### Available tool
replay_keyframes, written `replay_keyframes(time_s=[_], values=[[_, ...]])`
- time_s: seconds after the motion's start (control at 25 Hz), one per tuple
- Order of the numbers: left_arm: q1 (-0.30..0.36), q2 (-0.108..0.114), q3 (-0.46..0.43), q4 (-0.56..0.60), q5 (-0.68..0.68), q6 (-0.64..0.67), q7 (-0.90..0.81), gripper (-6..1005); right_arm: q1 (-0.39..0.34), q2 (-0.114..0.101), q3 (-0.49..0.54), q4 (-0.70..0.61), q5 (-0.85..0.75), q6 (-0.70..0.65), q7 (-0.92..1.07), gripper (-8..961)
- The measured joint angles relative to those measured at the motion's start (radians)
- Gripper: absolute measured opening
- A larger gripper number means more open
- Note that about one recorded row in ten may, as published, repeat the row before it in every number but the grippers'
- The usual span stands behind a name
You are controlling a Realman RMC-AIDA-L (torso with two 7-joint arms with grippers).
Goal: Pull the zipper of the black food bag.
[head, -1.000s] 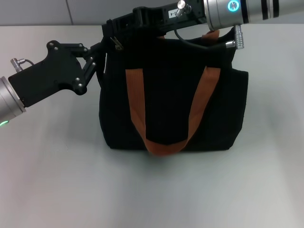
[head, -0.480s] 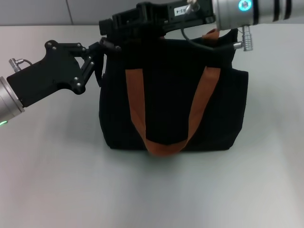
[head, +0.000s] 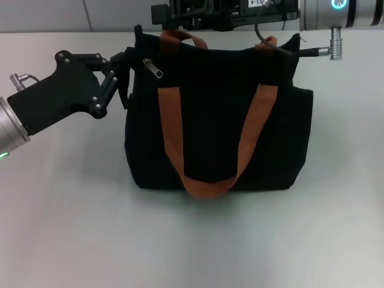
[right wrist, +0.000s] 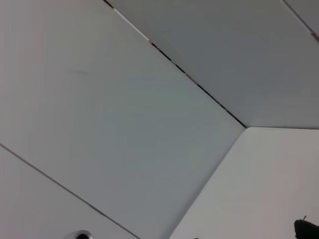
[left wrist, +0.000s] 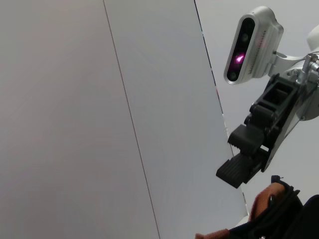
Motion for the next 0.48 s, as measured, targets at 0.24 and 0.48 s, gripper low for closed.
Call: replay_keyframes(time_s=[0.24,0.48], values=[[0.0,0.001,0.0,0.0,0.0,0.0,-0.002,21,-0.002,-0.001,0.0,-0.012,-0.022,-0.011,-0.006,373],[0.0,0.001,0.0,0.0,0.0,0.003,-0.001,21,-0.013,-0.028,-0.006,-0.04,-0.052,-0.1,-0.052,373]])
